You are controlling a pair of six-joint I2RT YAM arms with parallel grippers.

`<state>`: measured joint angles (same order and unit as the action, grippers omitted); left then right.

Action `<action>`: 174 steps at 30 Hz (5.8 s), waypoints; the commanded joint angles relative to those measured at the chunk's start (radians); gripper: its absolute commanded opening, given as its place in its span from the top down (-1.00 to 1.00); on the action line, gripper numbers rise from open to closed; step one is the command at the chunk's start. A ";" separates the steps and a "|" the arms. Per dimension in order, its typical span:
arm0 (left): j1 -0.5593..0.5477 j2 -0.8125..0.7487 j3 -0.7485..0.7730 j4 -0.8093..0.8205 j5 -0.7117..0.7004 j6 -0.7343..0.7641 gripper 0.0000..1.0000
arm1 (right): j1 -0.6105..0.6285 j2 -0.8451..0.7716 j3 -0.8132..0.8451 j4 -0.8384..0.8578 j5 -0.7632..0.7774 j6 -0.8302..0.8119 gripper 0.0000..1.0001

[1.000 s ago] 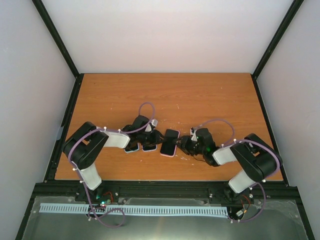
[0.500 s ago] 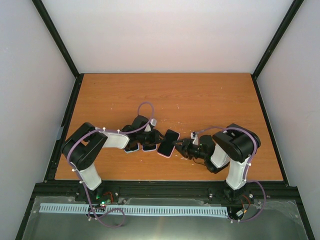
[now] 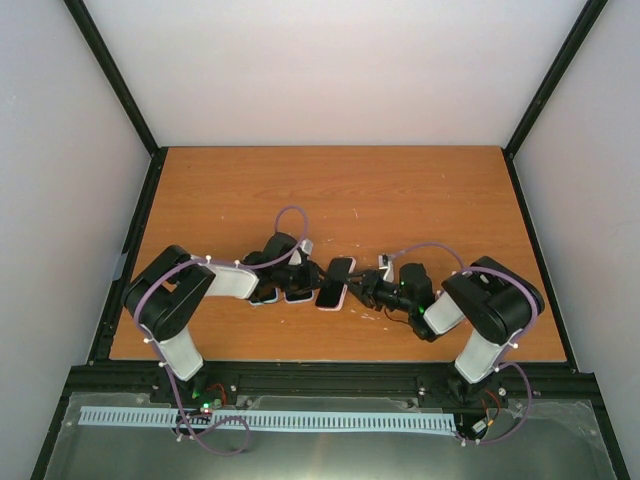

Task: Put the phone into the phone case

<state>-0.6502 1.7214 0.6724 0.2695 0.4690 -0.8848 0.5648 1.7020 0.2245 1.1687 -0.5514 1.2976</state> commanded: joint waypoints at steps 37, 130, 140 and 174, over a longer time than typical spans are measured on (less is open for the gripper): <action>0.194 -0.660 -0.103 -0.154 0.265 0.052 -0.91 | 0.010 -0.163 0.022 0.288 -0.301 -0.034 0.91; 0.194 -0.554 -0.234 0.374 0.473 -0.190 0.99 | 0.089 -0.383 0.165 -0.305 -0.148 -0.186 -0.29; 0.193 -0.482 -0.204 0.421 0.447 -0.200 0.99 | 0.109 -0.537 0.133 -0.463 -0.131 -0.228 0.00; 0.194 -0.737 -0.149 -0.190 0.076 0.082 -0.99 | 0.075 -0.475 0.277 -0.994 0.014 -0.566 0.93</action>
<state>-0.4564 1.0668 0.4652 0.2626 0.6910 -0.8917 0.6563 1.1629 0.4374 0.2184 -0.5396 0.8539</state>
